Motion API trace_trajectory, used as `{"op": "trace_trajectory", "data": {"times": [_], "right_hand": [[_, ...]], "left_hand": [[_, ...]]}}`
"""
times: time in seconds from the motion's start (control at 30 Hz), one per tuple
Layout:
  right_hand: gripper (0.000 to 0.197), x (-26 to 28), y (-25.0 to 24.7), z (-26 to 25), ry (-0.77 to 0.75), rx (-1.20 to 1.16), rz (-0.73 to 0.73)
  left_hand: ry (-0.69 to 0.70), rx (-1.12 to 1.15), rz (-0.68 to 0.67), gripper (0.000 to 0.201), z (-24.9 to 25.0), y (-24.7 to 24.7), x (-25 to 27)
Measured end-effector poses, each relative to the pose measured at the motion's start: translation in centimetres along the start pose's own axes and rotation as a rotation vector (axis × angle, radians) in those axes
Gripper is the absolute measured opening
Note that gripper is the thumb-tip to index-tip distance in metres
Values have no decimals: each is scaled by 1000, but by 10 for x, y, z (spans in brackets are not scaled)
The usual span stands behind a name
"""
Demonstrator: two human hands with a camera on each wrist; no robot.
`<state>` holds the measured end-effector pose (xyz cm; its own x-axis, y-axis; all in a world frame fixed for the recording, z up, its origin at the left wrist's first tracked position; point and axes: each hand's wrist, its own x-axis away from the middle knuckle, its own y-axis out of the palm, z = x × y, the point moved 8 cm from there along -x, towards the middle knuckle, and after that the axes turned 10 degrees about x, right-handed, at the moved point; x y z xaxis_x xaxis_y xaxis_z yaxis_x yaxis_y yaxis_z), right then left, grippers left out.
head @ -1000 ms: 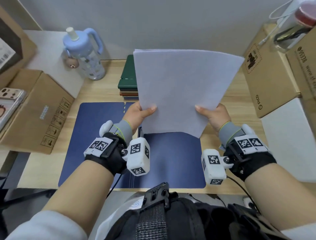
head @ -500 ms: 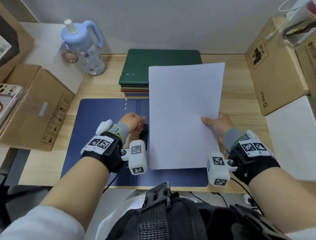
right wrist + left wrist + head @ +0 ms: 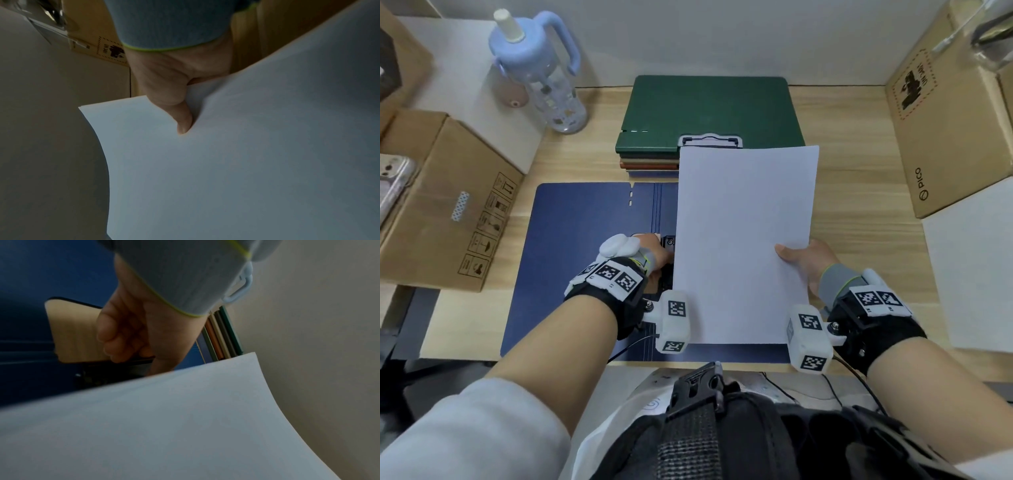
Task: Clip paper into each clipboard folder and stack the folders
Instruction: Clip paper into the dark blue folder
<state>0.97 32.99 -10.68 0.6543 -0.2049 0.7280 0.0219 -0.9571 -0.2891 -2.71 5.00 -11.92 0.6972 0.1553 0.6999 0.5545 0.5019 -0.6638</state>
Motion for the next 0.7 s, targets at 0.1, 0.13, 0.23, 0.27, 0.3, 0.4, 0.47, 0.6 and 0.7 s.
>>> {"op": "trace_trajectory", "data": {"times": [0.1,0.13,0.23,0.27,0.3,0.4,0.47,0.6,0.7], "right_hand": [[35,-1,7,0,-2,19,-19],[35,-1,9,1,1,31,-19],[34,-2,12,5,12,71,-9],[35,-2,12,6,20,92,-7],[36,-2,12,8,27,112,-6],[37,-3,11,12,38,141,-2],[38,-3,10,16,42,145,12],[40,-4,11,18,58,176,34],[42,-4,13,16,62,232,49]], "left_hand": [[20,-47,-8,36,-1,4,-5],[34,-71,-6,37,-1,5,-6],[70,-128,1,40,-2,9,-9],[78,-138,9,40,-1,9,-9],[92,-143,15,41,1,9,-9],[141,-149,9,42,1,10,-11],[169,-140,-32,39,-4,11,-14],[219,23,-147,34,-9,13,-8],[239,90,-154,34,-11,13,-7]]}}
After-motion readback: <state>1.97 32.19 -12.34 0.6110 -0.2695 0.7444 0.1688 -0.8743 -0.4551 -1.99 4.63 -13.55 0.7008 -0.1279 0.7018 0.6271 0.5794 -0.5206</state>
